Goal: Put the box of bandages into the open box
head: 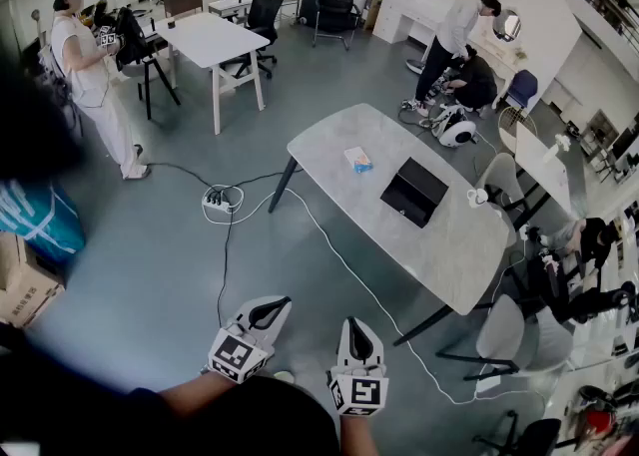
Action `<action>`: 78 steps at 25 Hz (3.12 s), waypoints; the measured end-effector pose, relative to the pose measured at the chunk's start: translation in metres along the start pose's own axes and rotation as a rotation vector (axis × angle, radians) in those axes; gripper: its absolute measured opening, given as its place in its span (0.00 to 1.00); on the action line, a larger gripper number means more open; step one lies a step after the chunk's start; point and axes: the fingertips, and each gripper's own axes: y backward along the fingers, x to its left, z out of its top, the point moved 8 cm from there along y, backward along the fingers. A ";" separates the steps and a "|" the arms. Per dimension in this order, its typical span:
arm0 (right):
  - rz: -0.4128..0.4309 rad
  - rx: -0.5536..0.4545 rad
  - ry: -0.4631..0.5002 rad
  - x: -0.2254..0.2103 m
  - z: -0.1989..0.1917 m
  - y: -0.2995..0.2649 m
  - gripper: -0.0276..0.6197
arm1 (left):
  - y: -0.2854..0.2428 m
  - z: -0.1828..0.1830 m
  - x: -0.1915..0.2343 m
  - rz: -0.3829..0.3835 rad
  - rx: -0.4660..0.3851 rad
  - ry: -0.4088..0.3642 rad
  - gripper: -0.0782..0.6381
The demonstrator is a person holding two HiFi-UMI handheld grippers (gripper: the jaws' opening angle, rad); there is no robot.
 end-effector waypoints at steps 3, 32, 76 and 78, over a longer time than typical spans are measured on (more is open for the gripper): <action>0.021 -0.003 -0.029 -0.003 -0.005 0.001 0.06 | 0.001 -0.010 -0.005 0.005 0.007 0.013 0.13; -0.045 0.118 -0.112 -0.093 0.009 -0.206 0.06 | -0.211 -0.004 0.151 -0.162 0.080 0.054 0.13; 0.051 0.256 -0.145 -0.309 -0.008 -0.634 0.06 | -0.564 -0.031 0.399 -0.242 0.190 0.094 0.13; 0.063 0.264 -0.155 -0.326 -0.008 -0.646 0.06 | -0.590 -0.038 0.398 -0.259 0.226 0.061 0.13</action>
